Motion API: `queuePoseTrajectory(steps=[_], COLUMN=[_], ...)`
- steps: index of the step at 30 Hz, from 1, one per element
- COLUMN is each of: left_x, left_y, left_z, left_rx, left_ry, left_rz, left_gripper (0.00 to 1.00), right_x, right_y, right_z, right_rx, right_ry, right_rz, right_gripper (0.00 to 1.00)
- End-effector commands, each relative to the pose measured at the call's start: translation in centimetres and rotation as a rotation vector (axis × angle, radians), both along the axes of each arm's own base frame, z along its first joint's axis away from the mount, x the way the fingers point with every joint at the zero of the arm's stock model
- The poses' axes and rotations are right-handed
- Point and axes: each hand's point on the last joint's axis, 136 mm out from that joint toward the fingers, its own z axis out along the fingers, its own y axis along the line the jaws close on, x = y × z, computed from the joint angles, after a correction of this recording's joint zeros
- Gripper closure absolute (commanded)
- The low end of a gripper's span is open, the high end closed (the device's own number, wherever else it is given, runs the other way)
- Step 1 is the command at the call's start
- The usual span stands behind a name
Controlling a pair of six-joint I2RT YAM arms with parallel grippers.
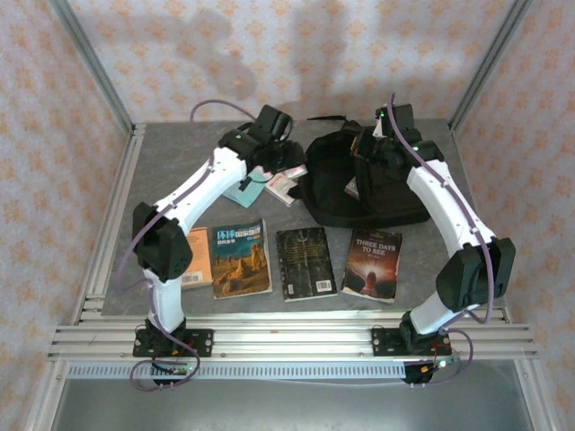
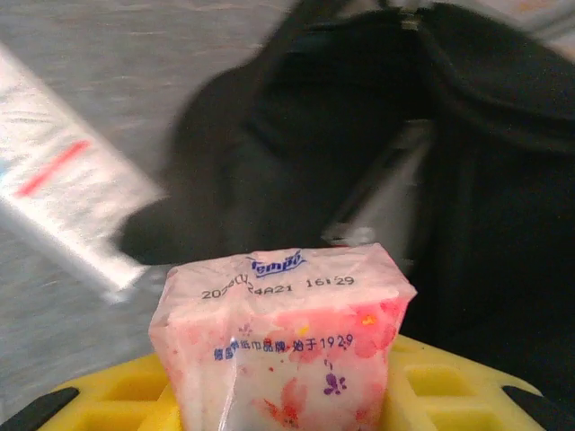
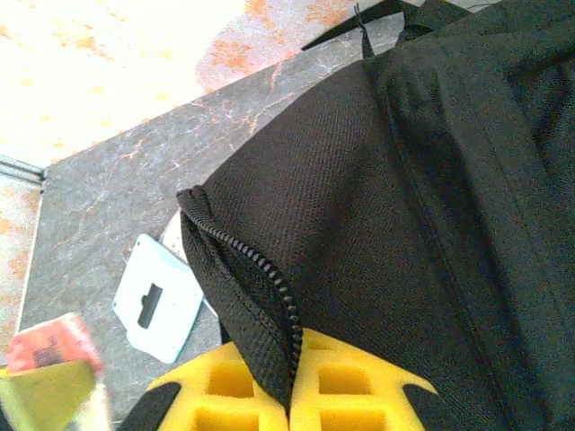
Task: Pack the student bag
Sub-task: Place the personal item in the student bag.
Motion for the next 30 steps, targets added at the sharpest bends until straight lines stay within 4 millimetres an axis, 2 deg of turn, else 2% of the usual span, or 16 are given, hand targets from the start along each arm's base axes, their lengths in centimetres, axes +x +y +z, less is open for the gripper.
queuePoseTrajectory(steps=[1, 5, 11, 16, 19, 21, 23, 26, 30], left_x=[1.2, 3.4, 6.7, 9.6, 11.0, 11.3, 10.9, 10.3, 9.5], left_y=[-5.5, -8.6, -10.6, -12.7, -14.8, -16.6, -18.0, -18.2, -16.9], left_z=[-2.0, -3.7, -7.0, -7.4, -6.9, -6.1, -5.1, -3.9, -3.4], left_rx=[-0.062, -0.124, -0.149, -0.273, -0.364, -0.427, -0.46, -0.444, -0.39], left_ry=[0.034, 0.04, 0.038, -0.033, -0.088, -0.108, -0.125, -0.15, -0.145], left_rz=[-0.102, -0.098, -0.038, 0.012, 0.016, -0.012, -0.054, -0.088, -0.097], left_gripper=[0.58, 0.58, 0.58, 0.58, 0.5, 0.32, 0.21, 0.18, 0.14], right_x=[-0.9, -1.2, -1.2, -0.7, -0.6, -0.6, -0.5, -0.5, -0.6], right_y=[0.5, 0.2, 0.8, 1.3, 1.7, 1.9, 1.7, 1.5, 1.3], right_z=[5.2, 6.5, 7.7, 8.0, 8.5, 8.6, 8.5, 8.2, 8.1], right_rx=[0.057, 0.093, 0.206, 0.292, 0.333, 0.342, 0.34, 0.331, 0.318], right_ry=[-0.129, -0.154, -0.18, -0.202, -0.217, -0.221, -0.22, -0.21, -0.207], right_rz=[0.031, 0.013, 0.01, 0.022, 0.039, 0.044, 0.041, 0.036, 0.034], right_gripper=[1.0, 1.0, 1.0, 1.0, 1.0, 1.0, 1.0, 1.0, 1.0])
